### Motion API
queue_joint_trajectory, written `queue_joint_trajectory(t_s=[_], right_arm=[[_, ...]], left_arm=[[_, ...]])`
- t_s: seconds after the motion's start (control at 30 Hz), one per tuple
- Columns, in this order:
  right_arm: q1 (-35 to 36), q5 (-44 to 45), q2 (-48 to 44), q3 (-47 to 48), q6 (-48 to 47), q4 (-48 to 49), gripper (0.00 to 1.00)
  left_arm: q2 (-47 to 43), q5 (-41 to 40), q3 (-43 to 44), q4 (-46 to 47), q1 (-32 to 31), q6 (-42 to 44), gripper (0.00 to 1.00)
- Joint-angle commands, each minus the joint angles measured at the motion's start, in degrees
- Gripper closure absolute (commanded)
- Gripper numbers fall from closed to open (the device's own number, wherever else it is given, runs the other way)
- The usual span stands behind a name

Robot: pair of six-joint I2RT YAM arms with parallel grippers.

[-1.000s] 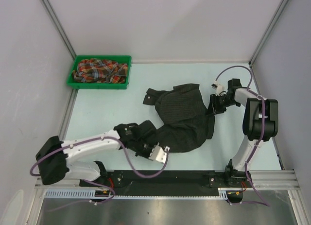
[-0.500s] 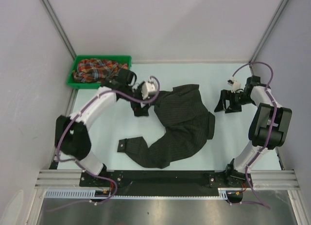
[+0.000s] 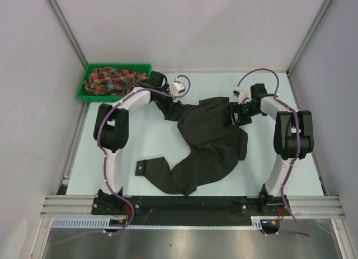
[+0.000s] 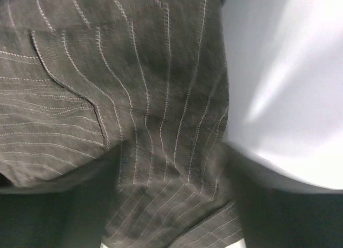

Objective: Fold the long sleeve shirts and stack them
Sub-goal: Flatten the shirt out

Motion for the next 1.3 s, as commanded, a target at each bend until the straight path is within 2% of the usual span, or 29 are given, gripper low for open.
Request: queue_joint_trajectory(t_s=[0.0, 0.03, 0.07, 0.13, 0.17, 0.2, 0.23, 0.4, 0.47, 0.57, 0.6, 0.63, 0.7, 0.73, 0.77, 1.0, 1.1, 1.27], right_arm=[[0.57, 0.60, -0.11, 0.78, 1.10, 2.56, 0.46], [0.22, 0.25, -0.72, 0.43, 0.83, 1.60, 0.54], [-0.13, -0.02, -2.38, -0.01, 0.57, 1.33, 0.73], [-1.36, -0.11, -4.85, -1.94, -0.13, 0.28, 1.00], [-1.45, -0.02, -5.90, -2.55, -0.83, -0.34, 1.00], [-2.93, -0.19, -8.17, -3.78, -1.45, -1.13, 1.00], [-4.08, -0.46, -9.15, -4.23, -3.11, -3.40, 1.00], [-6.98, 0.33, -15.22, -8.70, -9.88, -12.45, 1.00], [-7.43, 1.47, -17.94, -12.13, -13.91, -14.58, 1.00], [-7.43, 3.14, -20.06, -15.91, -17.35, -16.95, 1.00], [-7.51, 3.49, -20.06, -16.09, -17.89, -18.18, 1.00], [-7.78, 3.76, -19.98, -15.83, -18.33, -18.71, 1.00], [-10.83, 3.68, -20.32, -15.39, -19.55, -19.94, 1.00], [-12.25, 3.32, -20.85, -15.22, -20.00, -20.12, 1.00], [-13.74, 2.89, -21.72, -14.61, -20.52, -20.30, 1.00], [-23.59, 2.35, -25.85, -13.02, -21.15, -20.04, 1.00], [-29.91, 1.31, -26.74, -11.97, -19.83, -18.98, 1.00], [-39.67, 0.33, -26.04, -11.00, -15.97, -15.38, 1.00]], left_arm=[[0.99, -4.47, 0.97, 1.45, -2.72, -2.57, 0.08], [0.81, -5.18, 0.27, 1.36, -3.51, -2.14, 0.12], [0.37, -5.62, -0.61, 1.10, -3.61, -2.22, 0.24], [-1.56, -6.59, -3.95, 1.01, -3.17, -3.18, 0.47], [-2.61, -6.85, -5.35, 1.01, -2.73, -3.54, 0.82], [-3.66, -7.29, -8.59, 1.44, -2.21, -4.15, 0.95], [-6.46, -7.12, -10.36, 1.44, -0.72, -5.02, 1.00], [-18.94, -3.96, -24.23, 2.15, 4.82, -6.18, 1.00], [-25.08, -3.00, -27.41, 1.45, 6.85, -5.57, 1.00], [-29.24, -0.29, -30.06, -0.30, 7.20, -3.11, 1.00], [-29.34, 0.78, -28.76, -1.44, 7.20, -3.62, 0.98], [-29.08, 1.92, -27.61, -1.72, 7.20, -4.58, 0.75], [-26.89, 6.04, -23.33, -1.28, 7.12, -7.56, 0.39], [-25.74, 6.58, -21.64, -0.58, 6.59, -8.54, 0.30], [-24.52, 6.59, -19.97, 0.21, 6.15, -9.07, 0.17], [-5.45, -1.83, -0.13, 2.32, -0.87, -12.77, 0.08], [0.45, -4.30, 4.81, 1.71, -4.04, -12.42, 0.07], [5.81, -9.92, 7.46, 1.45, -8.35, -11.10, 0.04]])
